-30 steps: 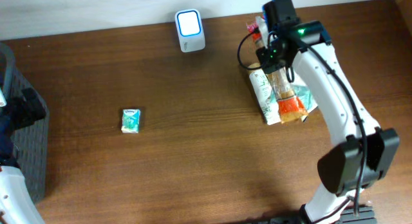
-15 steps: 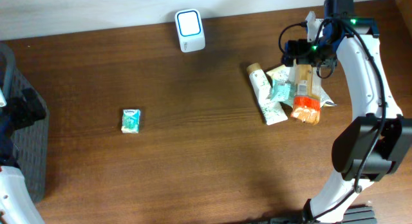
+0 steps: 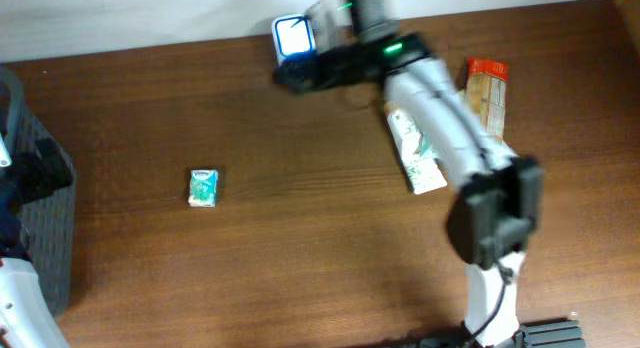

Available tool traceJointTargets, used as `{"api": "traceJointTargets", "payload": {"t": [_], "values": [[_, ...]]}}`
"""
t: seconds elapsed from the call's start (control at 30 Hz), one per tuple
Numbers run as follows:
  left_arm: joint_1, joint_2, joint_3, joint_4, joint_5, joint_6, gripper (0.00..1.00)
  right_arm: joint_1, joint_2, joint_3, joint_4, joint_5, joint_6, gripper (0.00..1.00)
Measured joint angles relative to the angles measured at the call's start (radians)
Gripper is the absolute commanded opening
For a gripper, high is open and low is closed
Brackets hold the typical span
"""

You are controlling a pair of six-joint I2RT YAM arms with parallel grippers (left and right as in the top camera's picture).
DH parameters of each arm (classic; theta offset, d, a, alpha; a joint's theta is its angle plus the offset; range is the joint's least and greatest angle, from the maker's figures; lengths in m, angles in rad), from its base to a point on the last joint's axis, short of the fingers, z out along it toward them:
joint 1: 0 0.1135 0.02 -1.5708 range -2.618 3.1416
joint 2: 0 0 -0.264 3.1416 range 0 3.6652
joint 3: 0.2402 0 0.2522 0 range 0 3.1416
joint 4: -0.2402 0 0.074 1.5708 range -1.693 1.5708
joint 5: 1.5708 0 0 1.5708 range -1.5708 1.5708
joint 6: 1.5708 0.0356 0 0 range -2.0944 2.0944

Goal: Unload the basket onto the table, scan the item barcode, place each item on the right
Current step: 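Reach the right gripper to the teal Kleenex tissue pack and grasp it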

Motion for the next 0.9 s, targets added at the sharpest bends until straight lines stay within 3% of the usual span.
{"api": "traceJointTargets", "payload": {"t": [0.13,0.3,0.5,0.73,0.9], "values": [[0.000,0.000,0.000,0.000,0.000,0.000,0.99,0.182,0.116,-0.002,0.092,0.138,0.162,0.71],[0.000,0.000,0.000,0.000,0.000,0.000,0.99,0.348,0.174,-0.002,0.159,0.325,0.306,0.56],[0.000,0.000,0.000,0.000,0.000,0.000,0.99,0.413,0.256,-0.002,0.151,0.383,0.351,0.43],[0.000,0.000,0.000,0.000,0.000,0.000,0.99,0.444,0.279,-0.003,0.086,0.385,0.361,0.41],[0.000,0.000,0.000,0.000,0.000,0.000,0.99,0.449,0.294,-0.003,0.077,0.373,0.369,0.19]]}}
